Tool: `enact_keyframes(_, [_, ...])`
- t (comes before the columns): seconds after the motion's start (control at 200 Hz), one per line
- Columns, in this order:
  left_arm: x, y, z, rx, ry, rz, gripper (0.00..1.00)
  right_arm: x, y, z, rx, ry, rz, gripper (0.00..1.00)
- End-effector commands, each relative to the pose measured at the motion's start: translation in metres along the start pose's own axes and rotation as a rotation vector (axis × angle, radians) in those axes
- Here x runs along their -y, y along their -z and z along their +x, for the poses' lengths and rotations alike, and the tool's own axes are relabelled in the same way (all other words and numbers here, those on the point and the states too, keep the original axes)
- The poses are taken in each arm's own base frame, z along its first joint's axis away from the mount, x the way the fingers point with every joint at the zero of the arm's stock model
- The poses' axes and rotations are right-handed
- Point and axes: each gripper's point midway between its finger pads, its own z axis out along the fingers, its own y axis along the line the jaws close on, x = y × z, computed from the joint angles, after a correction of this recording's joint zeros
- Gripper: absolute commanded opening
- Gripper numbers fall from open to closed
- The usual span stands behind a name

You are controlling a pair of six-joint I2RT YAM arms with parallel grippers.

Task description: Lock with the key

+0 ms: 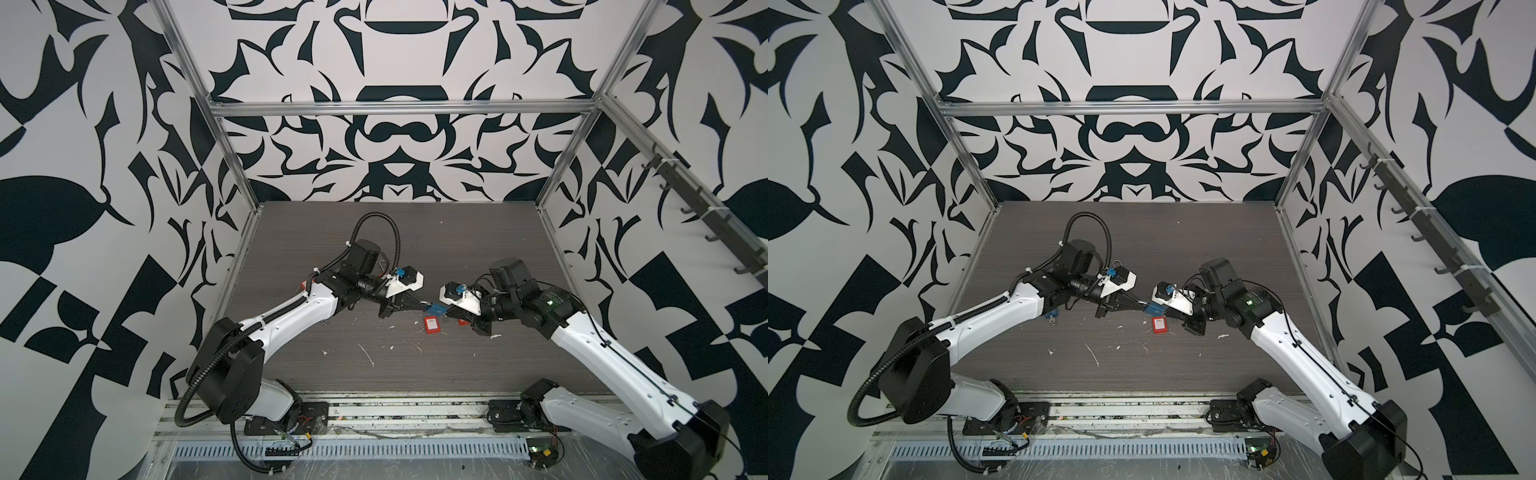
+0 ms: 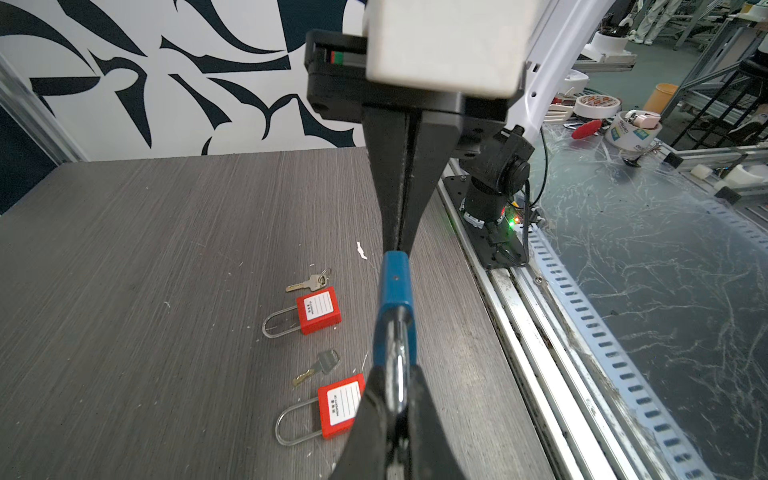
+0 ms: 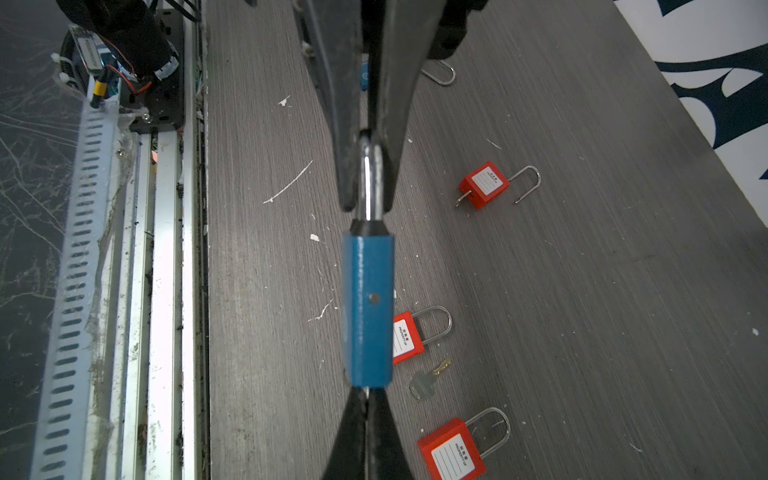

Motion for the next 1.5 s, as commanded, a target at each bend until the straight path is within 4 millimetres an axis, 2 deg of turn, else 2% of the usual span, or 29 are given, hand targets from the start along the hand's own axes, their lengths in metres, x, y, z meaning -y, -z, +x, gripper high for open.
enact_keyframes(0.0, [0.005, 0.007, -0.025, 0.049, -0.078, 0.013, 0.0, 0.0, 0.006, -0.009, 0.02, 0.015, -0.004, 0.04])
enact_keyframes(0.085, [0.002, 0.01, -0.021, 0.036, -0.074, -0.007, 0.0, -0.001, 0.005, -0.007, 0.011, 0.013, -0.005, 0.0])
enact_keyframes(0.38, [-0.007, 0.03, -0.01, 0.018, -0.052, -0.048, 0.0, -0.001, -0.001, 0.008, -0.016, -0.014, 0.002, 0.0])
enact_keyframes(0.805, [-0.007, 0.04, 0.001, -0.06, -0.053, -0.071, 0.0, 0.009, -0.001, 0.012, -0.014, -0.076, 0.052, 0.0])
enact_keyframes(0.955, [-0.008, 0.042, 0.018, -0.152, 0.017, -0.031, 0.0, 0.024, -0.002, 0.024, -0.041, -0.148, 0.165, 0.0])
enact_keyframes(1.125, [-0.006, 0.039, 0.043, -0.251, 0.107, 0.025, 0.0, 0.037, 0.001, 0.026, 0.017, -0.264, 0.269, 0.0])
enact_keyframes(1.315, [-0.011, 0.035, 0.071, -0.351, 0.166, 0.061, 0.0, 0.038, 0.0, 0.03, 0.018, -0.336, 0.284, 0.0])
enact_keyframes(1.495, [-0.002, 0.035, 0.105, -0.508, 0.233, 0.118, 0.0, 0.042, -0.004, 0.034, 0.002, -0.408, 0.291, 0.0])
